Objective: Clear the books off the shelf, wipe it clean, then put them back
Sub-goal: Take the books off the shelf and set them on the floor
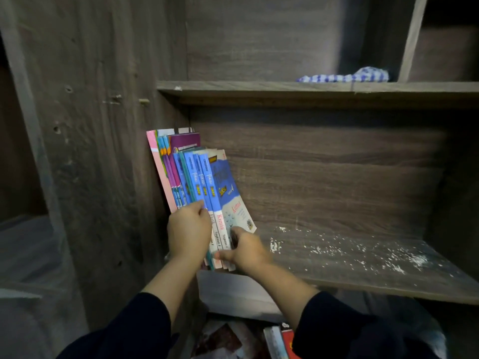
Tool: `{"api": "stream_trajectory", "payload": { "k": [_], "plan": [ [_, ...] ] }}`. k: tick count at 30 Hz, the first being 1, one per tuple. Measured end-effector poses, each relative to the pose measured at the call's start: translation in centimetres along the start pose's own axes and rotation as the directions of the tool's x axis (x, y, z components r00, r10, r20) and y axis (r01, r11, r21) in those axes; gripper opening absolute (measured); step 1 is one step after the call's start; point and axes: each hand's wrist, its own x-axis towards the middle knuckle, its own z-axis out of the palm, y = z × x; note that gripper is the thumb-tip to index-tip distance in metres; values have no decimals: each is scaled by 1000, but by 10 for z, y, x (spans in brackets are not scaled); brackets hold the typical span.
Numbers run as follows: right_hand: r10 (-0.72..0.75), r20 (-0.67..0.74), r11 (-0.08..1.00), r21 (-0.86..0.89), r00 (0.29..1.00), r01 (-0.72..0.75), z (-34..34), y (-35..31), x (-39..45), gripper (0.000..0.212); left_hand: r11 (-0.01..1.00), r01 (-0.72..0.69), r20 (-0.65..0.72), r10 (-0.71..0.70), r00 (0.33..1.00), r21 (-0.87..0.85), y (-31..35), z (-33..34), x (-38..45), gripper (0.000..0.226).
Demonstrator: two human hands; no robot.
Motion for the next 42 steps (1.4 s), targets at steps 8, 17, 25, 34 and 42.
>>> {"api": "stream_trajectory", "payload": {
  "k": [8,17,25,34,42],
  "plan": [
    [-73,-15,995,-67,997,72,5,16,8,39,994,-60,23,58,998,87,3,5,4,32],
    [-98,-56,994,36,994,100,8,28,4,40,963,-79,113,51,992,257,22,19,6,42],
    [92,-88,966,251,992,-68,-2,41,-11,28,964,8,196,-62,979,265,31,42,16,46],
    [208,518,19,846,830,-533,-42,52,-37,86,963,153,254,-95,962,-223,60,25,22,33],
    [288,192,-60,981,938,-182,-82,70,-54,43,817,446,513,-222,829,-367,64,-20,-3,32]
  ]
}}
